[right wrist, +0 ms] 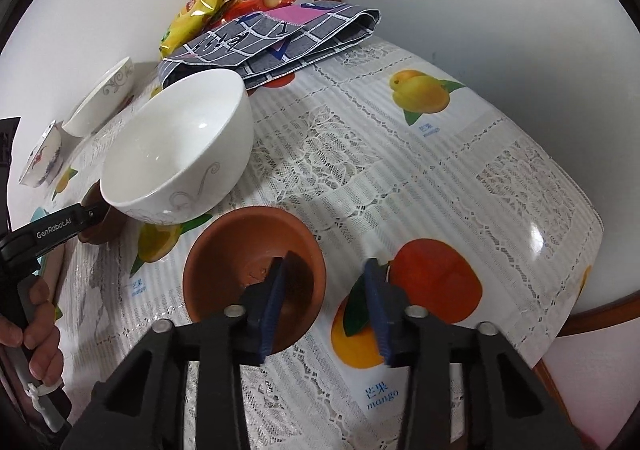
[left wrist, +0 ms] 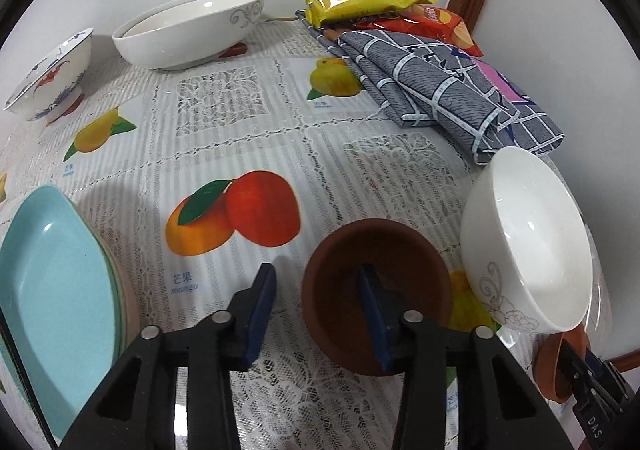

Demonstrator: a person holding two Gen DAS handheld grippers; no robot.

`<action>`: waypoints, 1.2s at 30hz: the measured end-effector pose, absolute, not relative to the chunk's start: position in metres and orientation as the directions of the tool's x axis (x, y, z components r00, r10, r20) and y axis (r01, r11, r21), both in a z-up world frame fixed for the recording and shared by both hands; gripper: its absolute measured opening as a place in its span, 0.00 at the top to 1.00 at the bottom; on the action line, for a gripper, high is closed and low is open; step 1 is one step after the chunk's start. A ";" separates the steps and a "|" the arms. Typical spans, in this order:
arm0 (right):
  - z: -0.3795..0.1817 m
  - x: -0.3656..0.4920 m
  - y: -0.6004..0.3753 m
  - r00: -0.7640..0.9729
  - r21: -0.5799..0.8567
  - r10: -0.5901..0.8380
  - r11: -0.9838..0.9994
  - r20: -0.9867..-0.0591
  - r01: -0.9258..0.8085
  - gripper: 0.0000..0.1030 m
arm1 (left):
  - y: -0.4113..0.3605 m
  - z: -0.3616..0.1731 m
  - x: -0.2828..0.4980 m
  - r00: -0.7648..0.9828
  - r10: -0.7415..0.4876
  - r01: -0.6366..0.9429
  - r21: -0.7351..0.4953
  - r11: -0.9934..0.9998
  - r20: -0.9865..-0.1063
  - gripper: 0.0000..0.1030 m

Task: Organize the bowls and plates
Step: 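Close the right tool on the brown bowl rim while the left tool grips its opposite rim, then lift the brown bowl with both tools and carry it over the white bowl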

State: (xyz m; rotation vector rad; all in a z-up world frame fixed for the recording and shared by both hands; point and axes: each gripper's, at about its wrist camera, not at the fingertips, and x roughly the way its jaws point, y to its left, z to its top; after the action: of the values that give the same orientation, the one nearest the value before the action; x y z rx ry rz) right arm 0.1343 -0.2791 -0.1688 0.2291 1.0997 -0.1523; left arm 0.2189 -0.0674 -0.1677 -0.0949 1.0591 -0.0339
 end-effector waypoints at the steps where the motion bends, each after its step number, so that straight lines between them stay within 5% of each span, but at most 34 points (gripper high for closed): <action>1: -0.169 0.135 -0.279 0.450 0.117 0.001 0.966 -0.893 0.231 0.72 | -0.068 -0.168 0.219 0.491 -0.079 -0.014 -0.099 0.995 -0.868 0.66; 5: -0.169 0.135 -0.280 0.461 0.156 0.039 0.964 -0.887 0.218 0.87 | -0.070 -0.167 0.219 0.490 -0.099 0.001 -0.113 0.994 -0.866 0.77; 15: -0.164 0.133 -0.277 0.509 0.178 0.050 0.962 -0.860 0.207 0.91 | -0.066 -0.160 0.213 0.500 -0.117 -0.006 -0.138 0.990 -0.858 0.91; 36: -0.118 0.124 -0.278 0.613 0.234 0.038 0.941 -0.789 0.243 0.91 | -0.059 -0.097 0.198 0.560 -0.134 0.019 -0.149 0.989 -0.818 0.91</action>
State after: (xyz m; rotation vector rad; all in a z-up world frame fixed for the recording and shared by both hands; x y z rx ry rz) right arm 0.1241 -0.2778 -0.1181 0.3350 0.9080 -0.1208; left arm 0.1979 -0.0588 -0.0970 -0.1286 0.9733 -0.0906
